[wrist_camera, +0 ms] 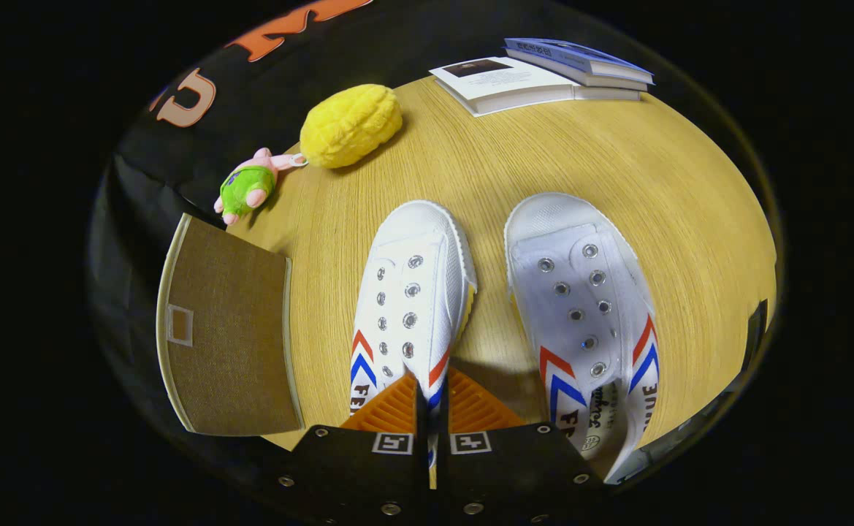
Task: Open the storage box then place both shoes into the box .Put the left shoe in first, then the right shoe, with the right side of both shoes facing outward in a uniform manner.
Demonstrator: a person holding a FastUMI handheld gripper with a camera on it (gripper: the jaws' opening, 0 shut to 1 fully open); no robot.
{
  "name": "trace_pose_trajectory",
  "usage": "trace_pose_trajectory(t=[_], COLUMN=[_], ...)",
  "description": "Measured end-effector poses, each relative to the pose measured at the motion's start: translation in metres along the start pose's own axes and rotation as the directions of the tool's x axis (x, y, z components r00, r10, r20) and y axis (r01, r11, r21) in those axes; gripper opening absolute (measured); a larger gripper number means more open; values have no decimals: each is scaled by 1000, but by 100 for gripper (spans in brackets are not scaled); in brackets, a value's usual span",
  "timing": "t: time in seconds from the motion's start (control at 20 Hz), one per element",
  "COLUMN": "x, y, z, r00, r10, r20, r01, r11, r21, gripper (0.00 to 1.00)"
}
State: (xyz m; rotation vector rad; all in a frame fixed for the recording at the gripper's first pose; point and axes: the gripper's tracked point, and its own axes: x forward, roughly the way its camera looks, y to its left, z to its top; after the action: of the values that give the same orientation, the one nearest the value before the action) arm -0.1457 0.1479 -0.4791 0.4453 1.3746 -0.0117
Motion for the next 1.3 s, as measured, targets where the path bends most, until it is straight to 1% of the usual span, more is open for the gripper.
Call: trace_pose_trajectory(t=[0.15,0.25,0.5,0.8,0.95,1.1,1.15,1.3], x=[-18,-32,-76,-116,-117,-103,-95,-76], y=[21,38,99,183,224,262,271,291], z=[2,12,37,59,65,61,60,51], r00=[999,998,987,962,951,944,944,953], r10=[33,63,147,257,295,323,326,302], r20=[7,24,68,95,93,66,55,25], r01=[-33,-63,-140,-233,-255,-280,-283,-259], r11=[999,998,985,949,918,891,882,854], r21=[2,-10,-97,-214,-304,-357,-377,-451], gripper=[5,4,4,4,4,4,4,4])
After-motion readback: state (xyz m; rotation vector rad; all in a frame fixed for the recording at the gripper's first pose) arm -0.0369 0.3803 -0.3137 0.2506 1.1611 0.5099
